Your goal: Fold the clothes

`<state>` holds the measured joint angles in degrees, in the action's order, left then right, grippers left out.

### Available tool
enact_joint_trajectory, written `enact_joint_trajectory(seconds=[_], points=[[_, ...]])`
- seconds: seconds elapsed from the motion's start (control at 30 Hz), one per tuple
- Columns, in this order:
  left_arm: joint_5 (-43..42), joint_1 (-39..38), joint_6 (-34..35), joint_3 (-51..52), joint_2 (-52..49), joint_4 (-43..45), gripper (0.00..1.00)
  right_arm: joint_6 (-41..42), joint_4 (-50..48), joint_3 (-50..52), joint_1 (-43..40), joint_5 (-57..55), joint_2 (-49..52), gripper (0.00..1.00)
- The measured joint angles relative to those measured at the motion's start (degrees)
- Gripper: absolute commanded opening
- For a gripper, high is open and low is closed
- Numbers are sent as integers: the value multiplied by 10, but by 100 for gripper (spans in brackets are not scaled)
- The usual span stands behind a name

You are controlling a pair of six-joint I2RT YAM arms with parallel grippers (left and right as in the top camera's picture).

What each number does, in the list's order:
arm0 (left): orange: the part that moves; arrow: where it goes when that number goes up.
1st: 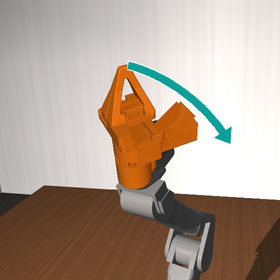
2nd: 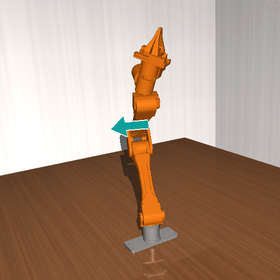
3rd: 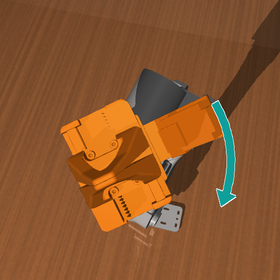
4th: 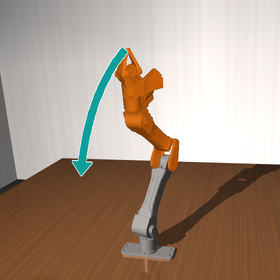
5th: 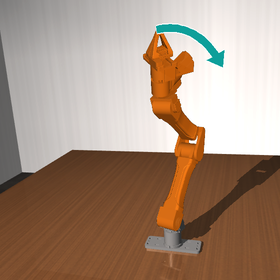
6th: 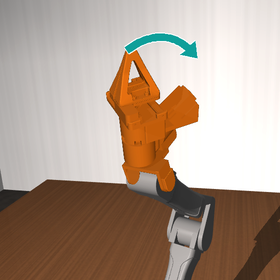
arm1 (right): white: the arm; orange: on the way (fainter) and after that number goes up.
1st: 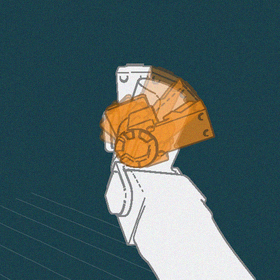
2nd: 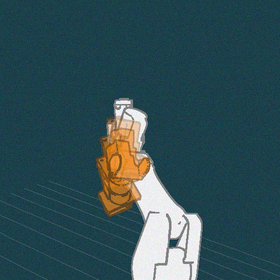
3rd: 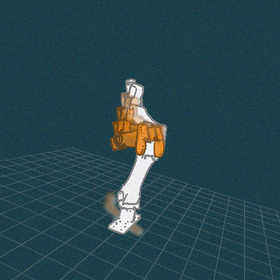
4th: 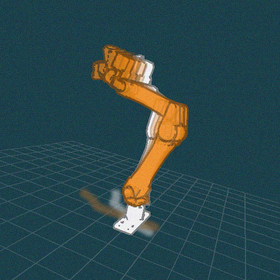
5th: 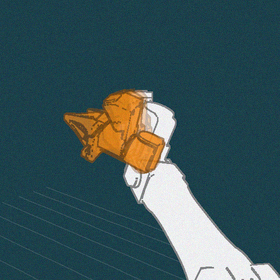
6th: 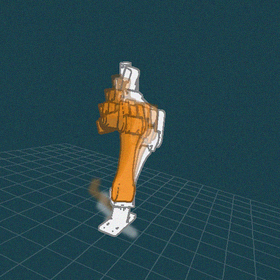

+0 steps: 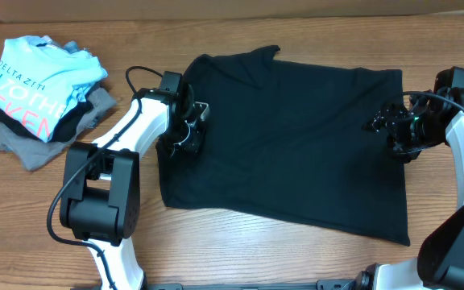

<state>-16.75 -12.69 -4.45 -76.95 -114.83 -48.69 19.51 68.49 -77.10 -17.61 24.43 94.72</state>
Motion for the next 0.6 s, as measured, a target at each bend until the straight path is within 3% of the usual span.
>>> enact_joint_trajectory(seconds=[0.03,0.1,0.3,0.4,0.53,0.6], points=[[-1,0,0,0,0,-1,14,0,0,0,0,0,0,70],[-2,0,0,0,0,-2,26,0,0,0,0,0,0,69],[8,0,0,1,0,-4,29,0,0,0,0,0,0,69],[11,0,0,6,0,2,25,0,0,0,0,0,0,69],[11,0,1,18,0,7,5,0,0,0,0,0,0,69],[10,0,0,21,0,6,4,0,0,0,0,0,0,69]])
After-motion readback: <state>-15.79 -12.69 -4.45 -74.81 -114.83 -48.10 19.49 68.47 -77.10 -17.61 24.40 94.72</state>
